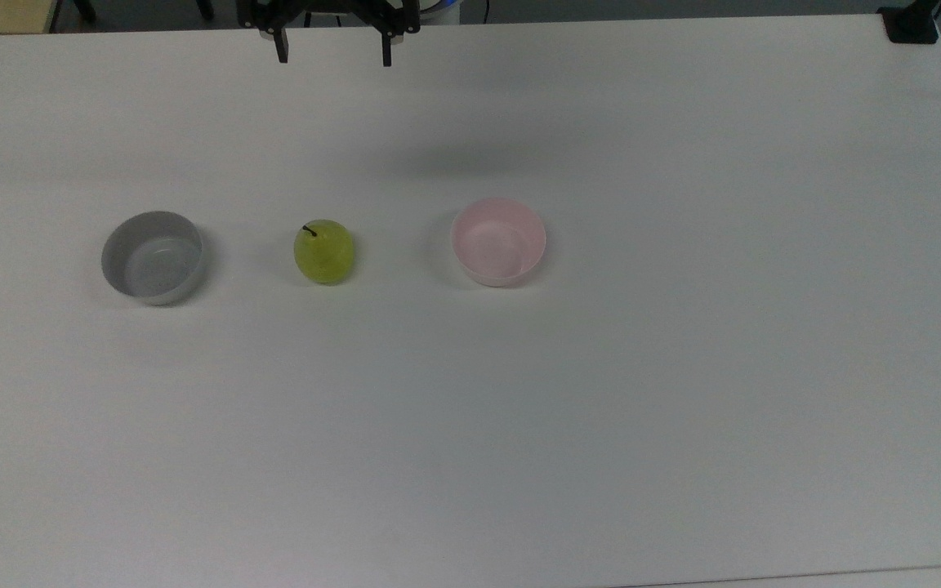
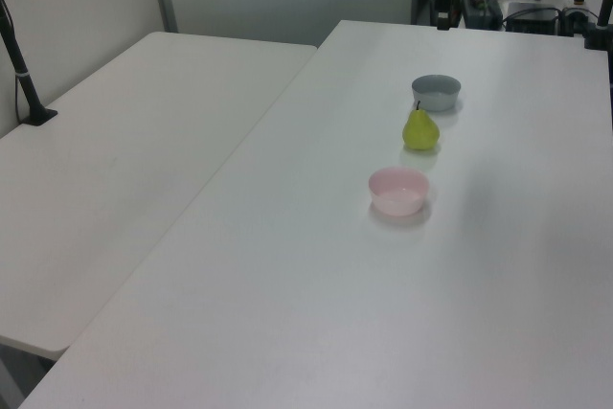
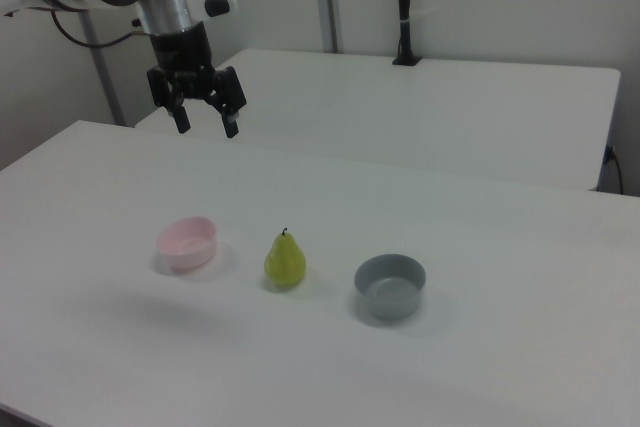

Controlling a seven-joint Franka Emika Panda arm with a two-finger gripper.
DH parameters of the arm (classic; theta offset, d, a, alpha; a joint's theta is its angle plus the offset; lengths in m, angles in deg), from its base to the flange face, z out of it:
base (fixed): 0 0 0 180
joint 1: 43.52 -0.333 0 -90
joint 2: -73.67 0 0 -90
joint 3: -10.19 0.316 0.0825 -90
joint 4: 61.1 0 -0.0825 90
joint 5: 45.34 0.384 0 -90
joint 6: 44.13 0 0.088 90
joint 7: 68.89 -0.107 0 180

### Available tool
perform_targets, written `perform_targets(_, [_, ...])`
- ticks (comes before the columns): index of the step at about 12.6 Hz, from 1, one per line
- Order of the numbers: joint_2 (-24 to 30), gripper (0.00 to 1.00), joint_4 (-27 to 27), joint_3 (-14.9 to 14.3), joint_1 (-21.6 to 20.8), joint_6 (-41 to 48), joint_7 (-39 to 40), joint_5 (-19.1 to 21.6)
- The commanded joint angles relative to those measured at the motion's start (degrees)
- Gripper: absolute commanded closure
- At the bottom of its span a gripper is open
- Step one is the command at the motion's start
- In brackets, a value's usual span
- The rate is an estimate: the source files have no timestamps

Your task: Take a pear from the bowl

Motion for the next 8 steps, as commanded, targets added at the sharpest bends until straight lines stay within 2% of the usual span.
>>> perform_targets(1, [1.7, 0.00, 0.7, -0.5, -1.2, 2.7, -1.5, 0.9])
perform_targets(8, [1.7, 0.00, 0.7, -0.5, -1.2, 3.7, -1.5, 1.0])
